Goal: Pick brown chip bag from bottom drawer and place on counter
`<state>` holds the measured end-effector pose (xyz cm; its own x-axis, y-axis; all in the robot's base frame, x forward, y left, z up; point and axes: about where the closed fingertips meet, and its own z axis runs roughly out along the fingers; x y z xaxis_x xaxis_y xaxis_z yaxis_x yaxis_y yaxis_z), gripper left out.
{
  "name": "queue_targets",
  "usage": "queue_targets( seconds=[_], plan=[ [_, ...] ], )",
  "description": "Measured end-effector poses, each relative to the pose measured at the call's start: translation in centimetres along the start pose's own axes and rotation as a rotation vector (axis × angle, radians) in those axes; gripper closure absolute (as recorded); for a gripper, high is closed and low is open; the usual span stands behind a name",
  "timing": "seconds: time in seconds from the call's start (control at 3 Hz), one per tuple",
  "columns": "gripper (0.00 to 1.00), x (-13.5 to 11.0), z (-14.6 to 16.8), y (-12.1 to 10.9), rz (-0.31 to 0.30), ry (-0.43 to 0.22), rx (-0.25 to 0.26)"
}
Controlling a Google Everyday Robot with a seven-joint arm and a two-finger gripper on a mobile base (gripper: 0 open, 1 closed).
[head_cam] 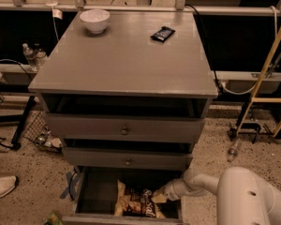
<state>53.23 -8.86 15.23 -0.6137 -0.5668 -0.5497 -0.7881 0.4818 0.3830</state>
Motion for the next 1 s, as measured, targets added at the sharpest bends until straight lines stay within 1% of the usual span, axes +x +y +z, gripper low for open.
queue_targets(
  seconds=[0.33, 0.67, 1.0],
  plan=[
    [1.0, -1.1, -1.2, 0.6, -0.03, -0.019, 0.023],
    [1.0, -4.1, -5.4, 2.2, -0.129, -0.082, 0.097],
    [1.0, -7.2, -12.0, 6.2, -0.26, -0.169, 0.183]
  ],
)
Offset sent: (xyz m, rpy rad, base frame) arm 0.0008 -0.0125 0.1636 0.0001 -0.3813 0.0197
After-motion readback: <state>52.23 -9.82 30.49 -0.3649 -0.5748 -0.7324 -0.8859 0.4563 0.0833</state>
